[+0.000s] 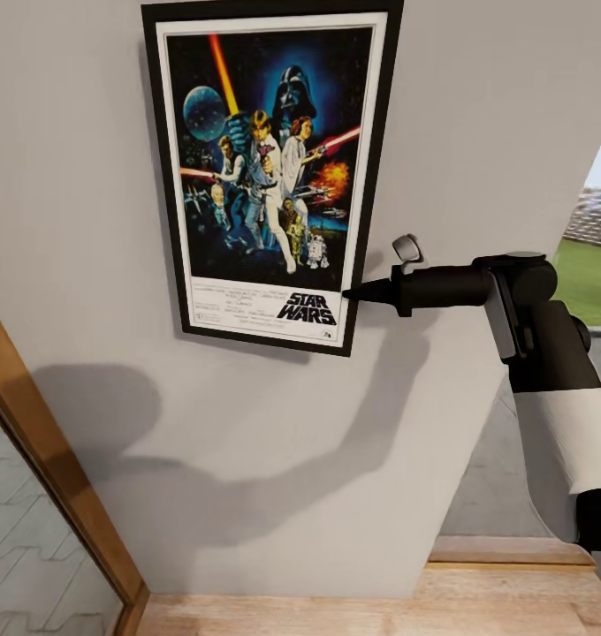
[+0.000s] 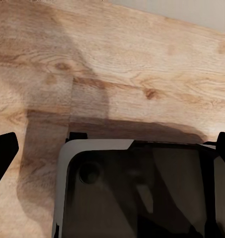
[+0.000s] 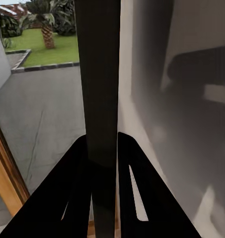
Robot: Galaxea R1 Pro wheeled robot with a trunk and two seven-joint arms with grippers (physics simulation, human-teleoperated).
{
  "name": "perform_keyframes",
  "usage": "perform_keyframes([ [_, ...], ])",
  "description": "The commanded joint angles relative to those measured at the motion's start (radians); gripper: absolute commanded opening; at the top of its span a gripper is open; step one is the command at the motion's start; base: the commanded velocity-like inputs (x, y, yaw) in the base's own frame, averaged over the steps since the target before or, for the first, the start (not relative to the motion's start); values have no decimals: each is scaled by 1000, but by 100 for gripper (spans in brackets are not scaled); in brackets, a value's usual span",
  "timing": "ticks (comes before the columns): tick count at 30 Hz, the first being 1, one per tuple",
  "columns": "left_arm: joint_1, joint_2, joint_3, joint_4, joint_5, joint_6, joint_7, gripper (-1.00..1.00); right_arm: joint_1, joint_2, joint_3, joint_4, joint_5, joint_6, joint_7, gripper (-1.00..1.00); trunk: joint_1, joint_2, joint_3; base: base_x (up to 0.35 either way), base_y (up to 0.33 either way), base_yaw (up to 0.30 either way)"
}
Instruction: Pick up the poster from the kitchen countertop and hang it on one of the wall nails in the kitchen.
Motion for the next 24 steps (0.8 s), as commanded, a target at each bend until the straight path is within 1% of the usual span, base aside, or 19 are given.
perform_keyframes([
  [1,0,-1,6,-1,-1,1,-7,100,-1,-1,2,0,-6,10,-1,-100,1,-2,-2,179,0,0],
  [5,0,-1,6,-1,-1,1,-7,100,-1,-1,2,0,-6,10,-1,-100,1,-2,-2,175,0,0],
  [24,1,-3,7,-2,-1,0,-6,100,-2,-3,3,0,-6,10,-3,-100,1,-2,-2,0,0,0],
])
